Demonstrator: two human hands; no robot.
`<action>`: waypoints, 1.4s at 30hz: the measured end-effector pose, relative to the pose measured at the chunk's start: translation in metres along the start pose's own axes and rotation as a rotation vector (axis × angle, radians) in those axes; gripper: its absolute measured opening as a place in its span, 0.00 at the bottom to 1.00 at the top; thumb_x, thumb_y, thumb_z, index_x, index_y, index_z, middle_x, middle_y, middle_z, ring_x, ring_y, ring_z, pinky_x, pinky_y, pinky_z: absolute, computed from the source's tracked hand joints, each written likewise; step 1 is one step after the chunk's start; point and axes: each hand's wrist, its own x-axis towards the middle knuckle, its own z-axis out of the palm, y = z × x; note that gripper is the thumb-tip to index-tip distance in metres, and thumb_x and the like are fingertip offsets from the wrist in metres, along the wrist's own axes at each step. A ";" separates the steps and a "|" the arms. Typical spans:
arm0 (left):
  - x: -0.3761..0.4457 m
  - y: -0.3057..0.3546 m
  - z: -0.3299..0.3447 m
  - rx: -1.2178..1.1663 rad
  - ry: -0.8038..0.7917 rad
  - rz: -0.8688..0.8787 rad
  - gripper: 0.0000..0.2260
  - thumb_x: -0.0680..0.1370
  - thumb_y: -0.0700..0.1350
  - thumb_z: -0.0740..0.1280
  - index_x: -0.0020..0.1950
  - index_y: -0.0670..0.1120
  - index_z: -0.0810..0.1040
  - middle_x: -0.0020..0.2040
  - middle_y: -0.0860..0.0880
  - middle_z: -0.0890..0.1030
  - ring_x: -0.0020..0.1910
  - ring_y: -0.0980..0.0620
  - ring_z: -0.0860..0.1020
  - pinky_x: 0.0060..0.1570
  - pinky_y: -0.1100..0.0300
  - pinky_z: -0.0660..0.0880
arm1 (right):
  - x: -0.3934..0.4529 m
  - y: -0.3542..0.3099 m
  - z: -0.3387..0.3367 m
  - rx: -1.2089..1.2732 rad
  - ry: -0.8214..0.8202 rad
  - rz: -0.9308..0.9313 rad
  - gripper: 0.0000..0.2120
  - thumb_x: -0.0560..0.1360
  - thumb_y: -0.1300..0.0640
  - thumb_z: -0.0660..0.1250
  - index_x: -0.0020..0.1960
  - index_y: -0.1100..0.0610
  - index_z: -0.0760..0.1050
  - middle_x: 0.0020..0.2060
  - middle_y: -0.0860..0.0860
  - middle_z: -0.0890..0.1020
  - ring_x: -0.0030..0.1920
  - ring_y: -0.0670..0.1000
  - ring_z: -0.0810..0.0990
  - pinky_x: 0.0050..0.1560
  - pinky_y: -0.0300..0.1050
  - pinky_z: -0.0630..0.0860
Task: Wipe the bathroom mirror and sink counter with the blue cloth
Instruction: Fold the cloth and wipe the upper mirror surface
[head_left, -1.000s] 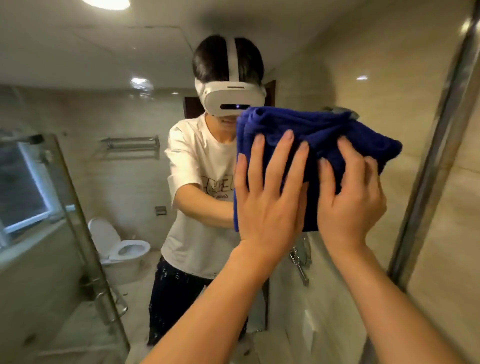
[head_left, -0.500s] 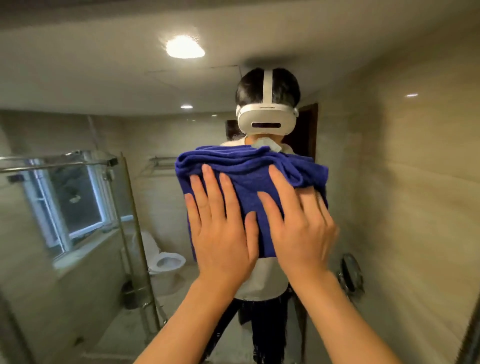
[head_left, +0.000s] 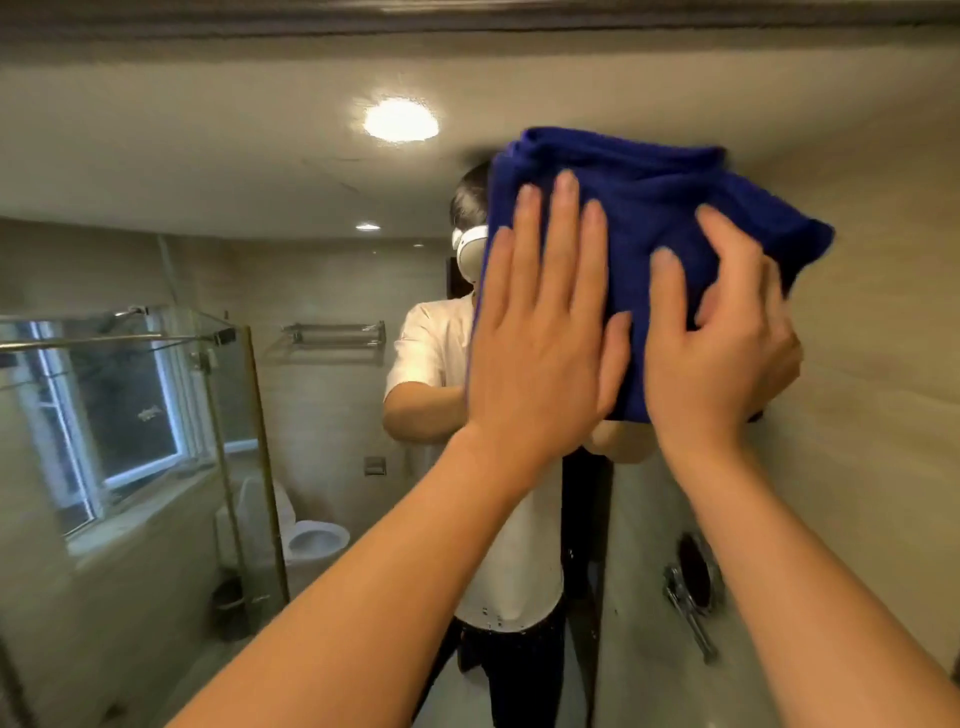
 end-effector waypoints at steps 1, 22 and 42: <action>-0.005 -0.016 -0.004 0.021 0.013 -0.035 0.30 0.82 0.52 0.55 0.79 0.35 0.55 0.79 0.35 0.54 0.79 0.35 0.51 0.78 0.45 0.46 | -0.003 -0.016 0.008 0.014 -0.008 -0.045 0.16 0.80 0.46 0.64 0.63 0.53 0.79 0.45 0.55 0.83 0.41 0.58 0.82 0.39 0.50 0.73; -0.035 0.040 0.011 -0.064 -0.077 0.027 0.29 0.82 0.52 0.58 0.79 0.41 0.58 0.80 0.42 0.57 0.80 0.42 0.52 0.78 0.49 0.45 | -0.033 0.047 -0.037 -0.127 -0.109 0.031 0.18 0.82 0.47 0.61 0.67 0.55 0.74 0.42 0.55 0.80 0.36 0.54 0.77 0.37 0.49 0.70; -0.239 -0.338 -0.099 0.195 -0.102 -0.227 0.29 0.83 0.54 0.49 0.78 0.37 0.52 0.77 0.33 0.57 0.77 0.33 0.52 0.77 0.46 0.44 | -0.242 -0.292 0.073 0.206 -0.550 -0.105 0.14 0.79 0.48 0.67 0.62 0.52 0.78 0.36 0.48 0.82 0.34 0.50 0.80 0.41 0.41 0.68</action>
